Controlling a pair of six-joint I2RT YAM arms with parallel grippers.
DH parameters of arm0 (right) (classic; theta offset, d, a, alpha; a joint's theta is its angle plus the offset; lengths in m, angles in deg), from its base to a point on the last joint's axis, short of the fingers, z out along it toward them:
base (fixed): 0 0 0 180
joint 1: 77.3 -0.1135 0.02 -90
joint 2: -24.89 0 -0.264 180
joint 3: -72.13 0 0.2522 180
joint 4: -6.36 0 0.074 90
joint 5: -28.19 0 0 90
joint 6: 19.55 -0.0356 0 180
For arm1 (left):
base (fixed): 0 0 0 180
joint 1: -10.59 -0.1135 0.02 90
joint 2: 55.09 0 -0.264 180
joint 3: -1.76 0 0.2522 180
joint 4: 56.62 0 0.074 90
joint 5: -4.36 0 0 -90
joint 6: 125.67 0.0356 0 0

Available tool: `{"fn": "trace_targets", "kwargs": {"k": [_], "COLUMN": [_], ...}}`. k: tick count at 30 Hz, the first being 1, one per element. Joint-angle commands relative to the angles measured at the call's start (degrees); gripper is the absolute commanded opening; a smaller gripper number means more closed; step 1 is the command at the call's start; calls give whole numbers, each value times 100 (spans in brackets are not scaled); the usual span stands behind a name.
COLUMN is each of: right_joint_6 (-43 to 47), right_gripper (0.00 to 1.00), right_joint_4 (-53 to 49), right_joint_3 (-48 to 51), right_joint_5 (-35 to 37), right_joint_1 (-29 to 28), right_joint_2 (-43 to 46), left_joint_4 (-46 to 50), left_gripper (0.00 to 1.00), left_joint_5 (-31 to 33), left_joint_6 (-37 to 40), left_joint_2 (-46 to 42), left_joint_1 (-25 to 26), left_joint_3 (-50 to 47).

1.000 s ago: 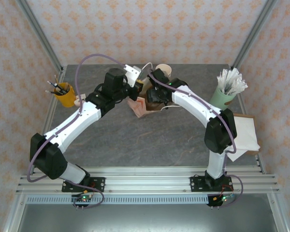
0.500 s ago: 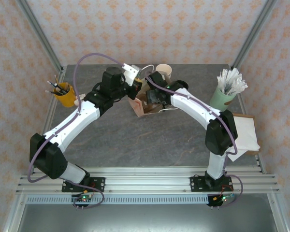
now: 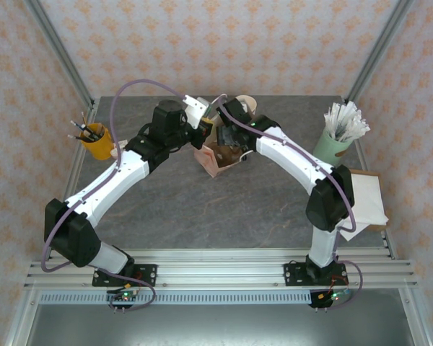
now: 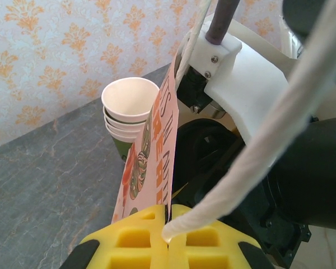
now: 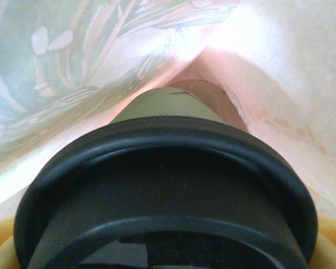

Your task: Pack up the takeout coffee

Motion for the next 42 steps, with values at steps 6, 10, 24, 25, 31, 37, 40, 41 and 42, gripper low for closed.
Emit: {"fn": "trace_targets", "kwargs": {"k": [6, 10, 24, 25, 31, 37, 40, 41, 42], "right_joint_6": [69, 100, -27, 34, 50, -80, -102, -104, -94], "right_gripper": [29, 29, 29, 29, 29, 29, 29, 29, 29], "right_joint_4": [-366, -409, -1312, -1517, -2407, -3047, -2845, -2778, -2723], "right_joint_3": [-478, -564, -1500, -1657, -1813, -1361, -1192, -1235, -1319], "right_joint_5": [152, 160, -283, -387, -971, -1323, -1355, -1322, -1301], "right_joint_1": [73, 137, 330, 350, 351, 306, 289, 289, 289], "right_joint_2": [-554, -697, -1890, -2033, -2057, -1606, -1571, -1656, -1784], "left_joint_4": [-67, -64, -254, -274, -75, -103, -248, -326, -366], "left_gripper": [0, 0, 0, 0, 0, 0, 0, 0, 0], "left_joint_5": [-219, -206, -612, -628, -1038, -1649, -1780, -1801, -1816], "left_joint_6": [-44, -86, -513, -594, -954, -1285, -1378, -1413, -1439], "left_joint_2": [8, 35, 484, 513, 632, 678, 685, 675, 667], "left_joint_1": [-21, -45, -323, -357, -650, -802, -802, -802, -802], "left_joint_3": [-12, 6, 383, 428, 885, 951, 786, 697, 621]}}
